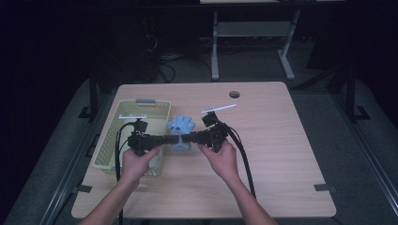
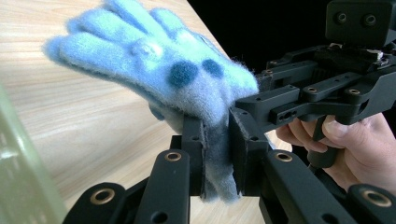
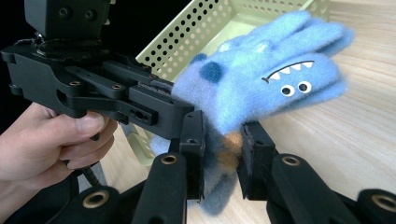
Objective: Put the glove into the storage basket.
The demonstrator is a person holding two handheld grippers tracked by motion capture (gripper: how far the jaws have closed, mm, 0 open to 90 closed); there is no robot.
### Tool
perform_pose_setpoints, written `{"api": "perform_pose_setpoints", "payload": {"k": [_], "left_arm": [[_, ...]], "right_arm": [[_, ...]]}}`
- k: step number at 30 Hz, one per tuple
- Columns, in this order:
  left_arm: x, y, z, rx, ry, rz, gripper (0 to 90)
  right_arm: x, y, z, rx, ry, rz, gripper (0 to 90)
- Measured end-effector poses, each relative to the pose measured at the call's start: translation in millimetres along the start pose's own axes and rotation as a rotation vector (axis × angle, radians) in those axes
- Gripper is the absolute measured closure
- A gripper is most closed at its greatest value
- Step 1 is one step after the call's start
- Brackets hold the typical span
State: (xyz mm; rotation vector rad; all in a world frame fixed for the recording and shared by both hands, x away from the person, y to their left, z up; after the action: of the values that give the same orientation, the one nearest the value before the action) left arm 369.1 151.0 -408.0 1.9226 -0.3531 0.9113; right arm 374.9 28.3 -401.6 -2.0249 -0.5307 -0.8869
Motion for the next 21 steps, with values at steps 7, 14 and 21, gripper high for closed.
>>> {"api": "perform_pose_setpoints", "payload": {"k": [7, 14, 21], "left_arm": [[2.4, -4.7, -7.5, 0.001, 0.004, -0.006, 77.0], [5.7, -9.4, -14.8, 0.019, 0.013, -0.015, 77.0], [8.5, -14.6, -23.8, 0.028, 0.017, -0.008, 77.0]], "right_arm": [[2.5, -4.9, 8.1, 0.004, -0.007, -0.002, 74.5], [6.3, -8.7, 17.5, 0.003, -0.014, -0.016, 74.5], [8.7, -13.2, 26.2, 0.013, -0.018, -0.022, 74.5]]}}
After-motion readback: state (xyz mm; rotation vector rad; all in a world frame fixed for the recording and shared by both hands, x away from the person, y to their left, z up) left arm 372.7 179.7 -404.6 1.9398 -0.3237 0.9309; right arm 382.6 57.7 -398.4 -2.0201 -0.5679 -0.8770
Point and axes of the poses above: each handheld gripper's, and its own axes: z roughly forward along the jaws, x roughly out of its top, y roughly to its right, the point moved 8 cm from there along z, roughly forward along the jaws, and after that the axes turned 11 degrees about y, right-handed, at the moved point
